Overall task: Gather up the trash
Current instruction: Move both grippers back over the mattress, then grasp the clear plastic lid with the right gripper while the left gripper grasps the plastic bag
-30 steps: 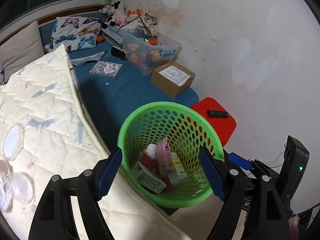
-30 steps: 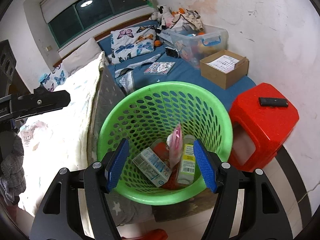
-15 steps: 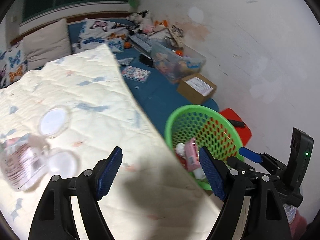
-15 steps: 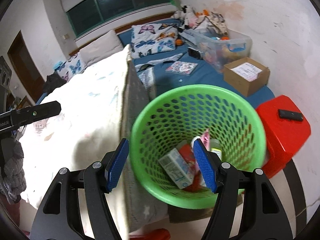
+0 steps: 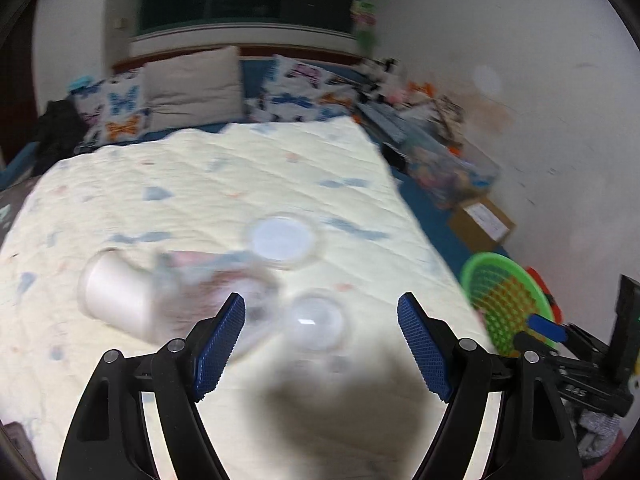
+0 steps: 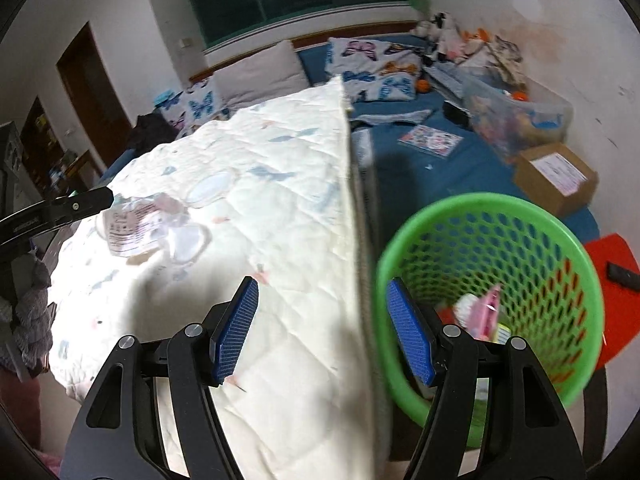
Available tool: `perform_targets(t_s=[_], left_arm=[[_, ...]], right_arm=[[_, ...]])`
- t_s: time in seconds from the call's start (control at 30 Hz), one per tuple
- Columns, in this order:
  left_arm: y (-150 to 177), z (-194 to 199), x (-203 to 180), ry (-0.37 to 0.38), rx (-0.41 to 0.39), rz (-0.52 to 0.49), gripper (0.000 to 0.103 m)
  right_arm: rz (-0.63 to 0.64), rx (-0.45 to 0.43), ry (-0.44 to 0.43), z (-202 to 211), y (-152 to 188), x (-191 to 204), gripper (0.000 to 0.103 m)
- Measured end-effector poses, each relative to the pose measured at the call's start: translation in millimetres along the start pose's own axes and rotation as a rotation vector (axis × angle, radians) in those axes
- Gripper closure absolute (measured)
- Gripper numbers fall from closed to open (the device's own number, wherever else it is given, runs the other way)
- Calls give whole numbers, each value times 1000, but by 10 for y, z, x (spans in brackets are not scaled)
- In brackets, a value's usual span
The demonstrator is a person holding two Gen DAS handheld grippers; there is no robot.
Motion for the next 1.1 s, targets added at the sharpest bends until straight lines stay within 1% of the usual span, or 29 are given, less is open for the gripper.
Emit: perform_targets(t_s=[0.1,0.2,0.33,0.57,0.63,0.77,0.83,0.9,0.97,1.1], left_arm=[[-98,42,368,-52,-30,41,27],[-151,24,606,-85,-43,52,27],[-191,-57,805,-104,-39,42,27],[-219,-219,889,-88,-15,9,27],[-232,-267,926,-89,-8,13,31],[-224,-318,921,-75,0,-7,33],[-220,-349,908,-70,3,-26,38],[-213,-371,899,-69,5,-35,41],[-220,-393,913,-70,6,-32,45],[-226,-407,952,-65,7,-27,62]], right_arm=[[25,0,-23,-69,-91,137,36],[47,3,-39,-136,-153,269,36],[75,8,-65,-227,-247,456,36],[115,24,-107,-419,-382,734,36],[124,28,-122,-477,-411,812,36],[142,43,-139,-606,-450,930,36],[149,51,-146,-668,-456,975,36],[157,61,-152,-735,-464,1020,36],[162,69,-158,-800,-475,1060,36],[168,82,-166,-914,-503,1109,36]])
Point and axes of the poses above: each gripper's, at about its wrist camera, not at the fingertips, and z roughly against the way its jaws point, x to its left, y to its underside, the point moved 8 cm from there along -z, roughly the way its jaws point, and after that the axes turned 14 degrees about z, right-handed, at the moved point
